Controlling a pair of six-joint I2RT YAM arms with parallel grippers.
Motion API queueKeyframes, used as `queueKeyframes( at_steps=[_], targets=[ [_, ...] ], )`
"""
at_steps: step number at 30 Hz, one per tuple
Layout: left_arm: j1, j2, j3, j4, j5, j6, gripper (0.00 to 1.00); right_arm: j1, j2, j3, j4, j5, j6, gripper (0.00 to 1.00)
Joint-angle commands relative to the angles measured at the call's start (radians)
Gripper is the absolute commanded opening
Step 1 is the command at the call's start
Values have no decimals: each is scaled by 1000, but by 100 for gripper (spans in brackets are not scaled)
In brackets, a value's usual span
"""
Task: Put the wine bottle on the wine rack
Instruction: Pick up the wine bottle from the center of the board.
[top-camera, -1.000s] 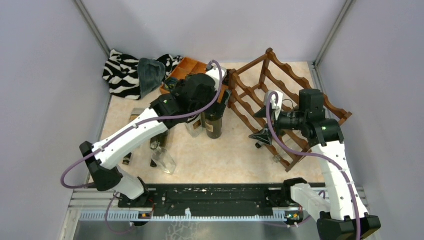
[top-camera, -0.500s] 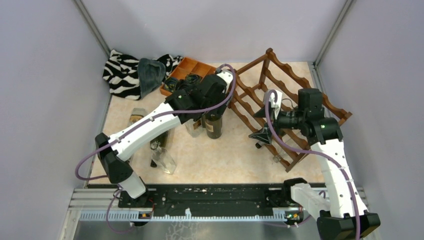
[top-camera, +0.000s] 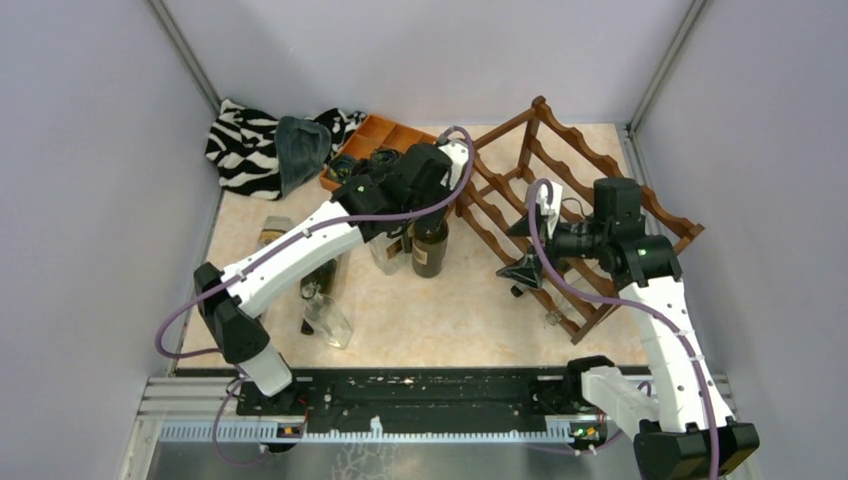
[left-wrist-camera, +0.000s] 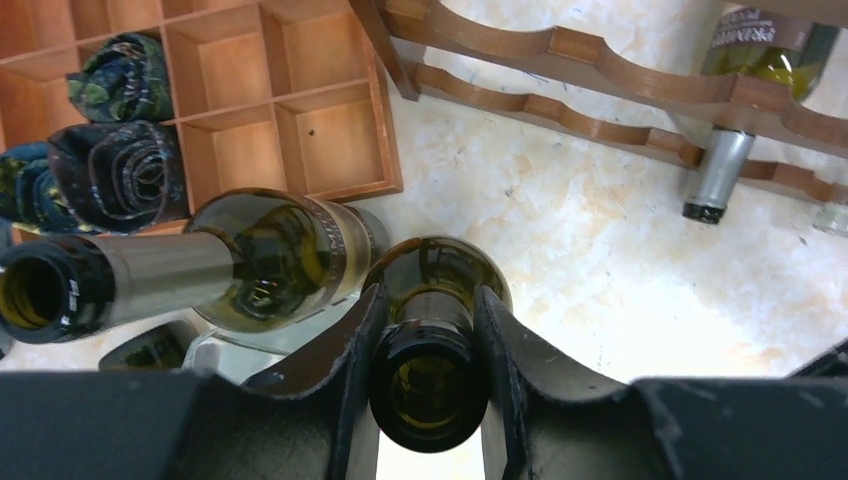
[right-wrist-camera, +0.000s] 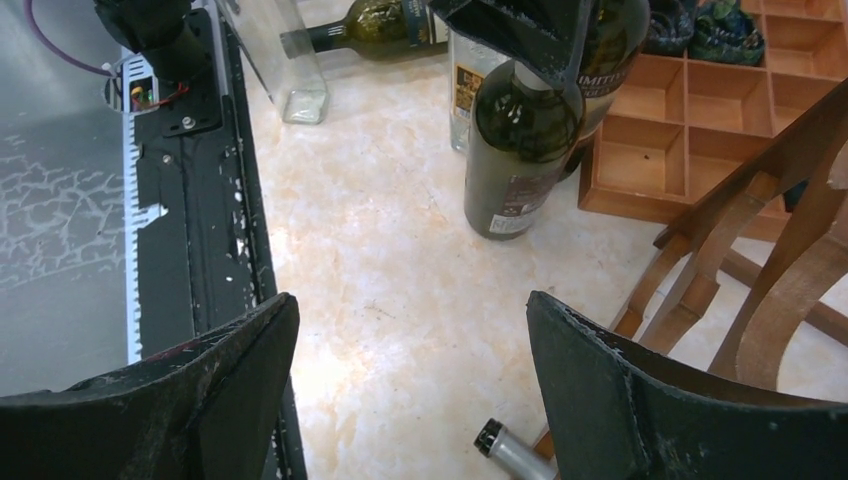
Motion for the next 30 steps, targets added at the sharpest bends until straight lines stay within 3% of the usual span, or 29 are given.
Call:
queueKeyframes(
  at_steps=[1, 16, 30],
  targets=[
    [3, -74, 1, 43, 194, 42, 0, -5, -4, -25, 44, -57, 8, 84],
    [3, -375, -314, 375, 630, -35, 0, -2, 9, -131, 151, -240, 53, 95],
    [3, -441, -412, 553, 694, -169, 0, 90, 28, -193, 209, -242, 84, 98]
  ],
)
